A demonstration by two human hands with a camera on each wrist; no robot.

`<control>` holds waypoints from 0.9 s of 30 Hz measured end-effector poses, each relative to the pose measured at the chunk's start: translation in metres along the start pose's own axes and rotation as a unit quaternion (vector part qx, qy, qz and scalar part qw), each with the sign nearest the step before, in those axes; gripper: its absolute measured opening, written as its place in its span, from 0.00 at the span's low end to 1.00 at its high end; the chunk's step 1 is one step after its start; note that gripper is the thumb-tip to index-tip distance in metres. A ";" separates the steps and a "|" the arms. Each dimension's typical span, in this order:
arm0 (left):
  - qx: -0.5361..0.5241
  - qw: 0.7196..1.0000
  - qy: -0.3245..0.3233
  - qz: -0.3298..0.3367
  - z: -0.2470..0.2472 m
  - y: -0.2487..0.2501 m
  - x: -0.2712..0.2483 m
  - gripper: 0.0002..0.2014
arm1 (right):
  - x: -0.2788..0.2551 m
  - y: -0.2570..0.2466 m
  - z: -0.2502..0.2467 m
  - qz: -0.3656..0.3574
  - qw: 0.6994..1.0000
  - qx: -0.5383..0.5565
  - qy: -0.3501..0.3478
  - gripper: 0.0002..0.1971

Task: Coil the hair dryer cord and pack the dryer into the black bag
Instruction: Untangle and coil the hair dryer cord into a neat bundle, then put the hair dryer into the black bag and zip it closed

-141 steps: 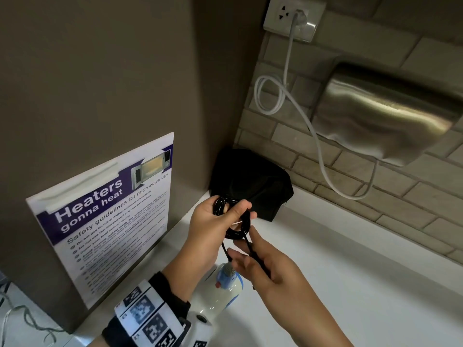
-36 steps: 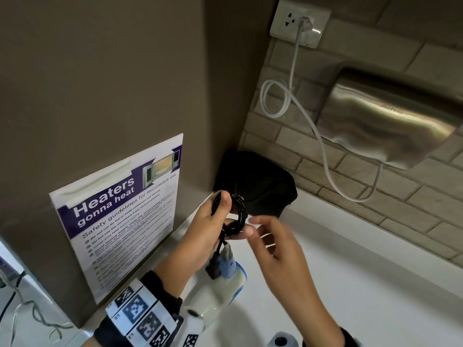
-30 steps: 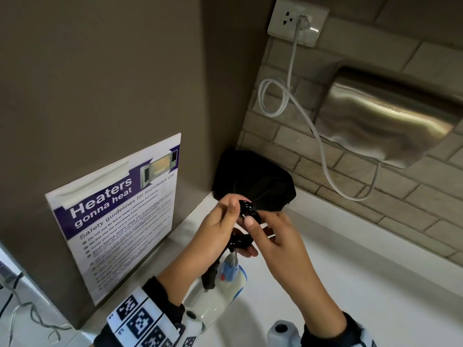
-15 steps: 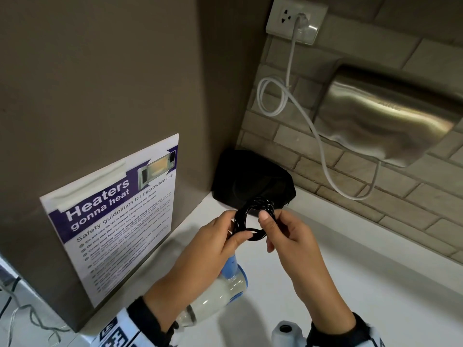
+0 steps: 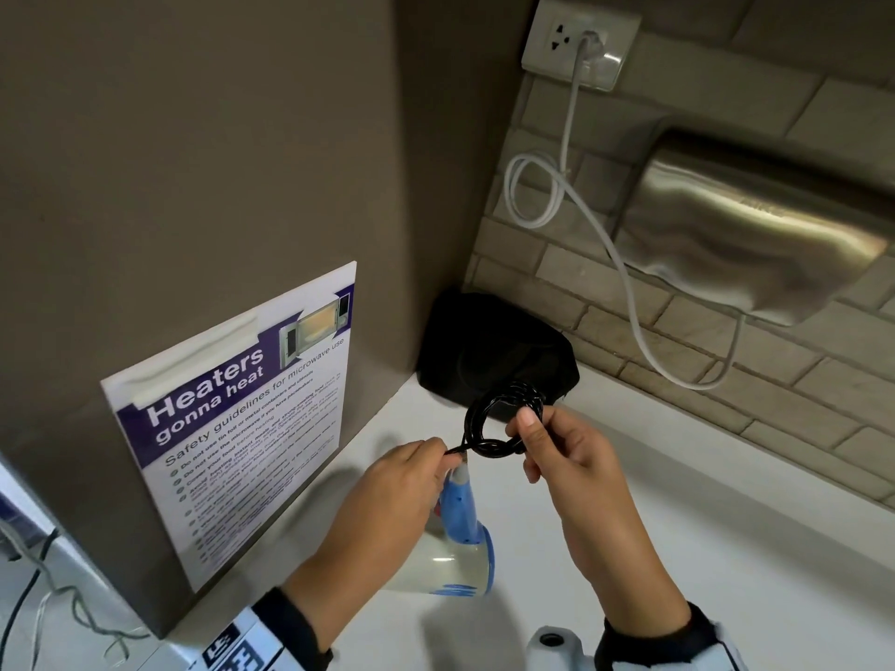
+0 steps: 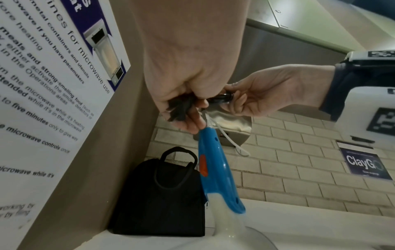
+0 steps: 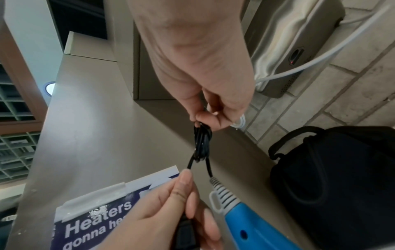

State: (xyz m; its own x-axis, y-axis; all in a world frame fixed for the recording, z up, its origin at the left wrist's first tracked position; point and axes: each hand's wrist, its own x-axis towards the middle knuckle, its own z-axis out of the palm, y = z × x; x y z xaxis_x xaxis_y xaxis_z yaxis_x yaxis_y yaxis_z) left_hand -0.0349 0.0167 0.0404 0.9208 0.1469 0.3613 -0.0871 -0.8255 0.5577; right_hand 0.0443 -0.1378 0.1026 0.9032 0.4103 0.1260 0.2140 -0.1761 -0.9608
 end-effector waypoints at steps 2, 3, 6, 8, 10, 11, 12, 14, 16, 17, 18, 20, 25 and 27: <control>-0.020 1.000 0.007 0.007 0.000 0.002 0.003 0.06 | 0.001 0.000 -0.003 -0.009 1.000 0.003 -0.016 0.13; -0.048 0.999 0.004 0.010 0.002 0.000 0.003 0.02 | 0.002 -0.001 -0.004 -0.015 1.000 0.007 -0.025 0.13; -0.156 0.987 0.024 -0.024 0.014 -0.012 0.005 0.09 | 0.003 -0.003 -0.012 -0.026 0.999 0.011 -0.041 0.15; -0.223 0.972 0.002 -0.069 0.025 -0.023 0.005 0.18 | 0.004 -0.002 -0.017 -0.026 0.998 0.014 -0.048 0.15; -0.272 0.955 -0.049 -0.104 0.036 -0.028 0.006 0.24 | 0.003 0.000 -0.019 -0.020 0.998 0.027 -0.052 0.16; -0.279 0.950 -0.076 -0.116 0.040 -0.028 0.007 0.25 | 0.002 0.002 -0.020 -0.015 0.998 0.036 -0.051 0.16; -0.289 0.943 -0.098 -0.131 0.045 -0.028 0.008 0.24 | 0.002 0.004 -0.021 -0.010 0.998 0.046 -0.051 0.15; -0.305 0.933 -0.109 -0.155 0.051 -0.025 0.011 0.20 | 0.002 0.008 -0.022 0.003 0.997 0.064 -0.052 0.14; -0.291 0.938 -0.096 -0.164 0.055 -0.023 0.015 0.16 | 0.002 0.014 -0.026 0.025 0.996 0.076 -0.040 0.14; -0.289 0.939 -0.092 -0.163 0.056 -0.021 0.017 0.14 | 0.003 0.019 -0.028 0.038 0.995 0.085 -0.027 0.14; -0.292 0.938 -0.090 -0.162 0.057 -0.020 0.019 0.13 | 0.004 0.024 -0.032 0.053 0.994 0.095 -0.011 0.13; -0.314 0.931 -0.082 -0.167 0.061 -0.015 0.022 0.13 | 0.004 0.035 -0.039 0.080 0.990 0.111 0.023 0.10; -0.407 0.876 -0.080 -0.246 0.079 0.001 0.029 0.18 | 0.003 0.058 -0.055 0.122 0.985 0.106 0.067 0.18; -0.417 0.864 -0.093 -0.268 0.090 0.004 0.032 0.21 | 0.003 0.069 -0.059 0.131 0.986 0.080 0.066 0.17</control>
State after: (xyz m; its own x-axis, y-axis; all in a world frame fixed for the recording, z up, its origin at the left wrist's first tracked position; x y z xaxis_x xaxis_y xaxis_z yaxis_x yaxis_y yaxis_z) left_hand 0.0279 -0.0311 -0.0131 0.9524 0.2311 -0.1986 0.1985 0.0238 0.9798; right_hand 0.0840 -0.2015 0.0518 0.9627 0.2469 -0.1107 -0.0851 -0.1122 -0.9900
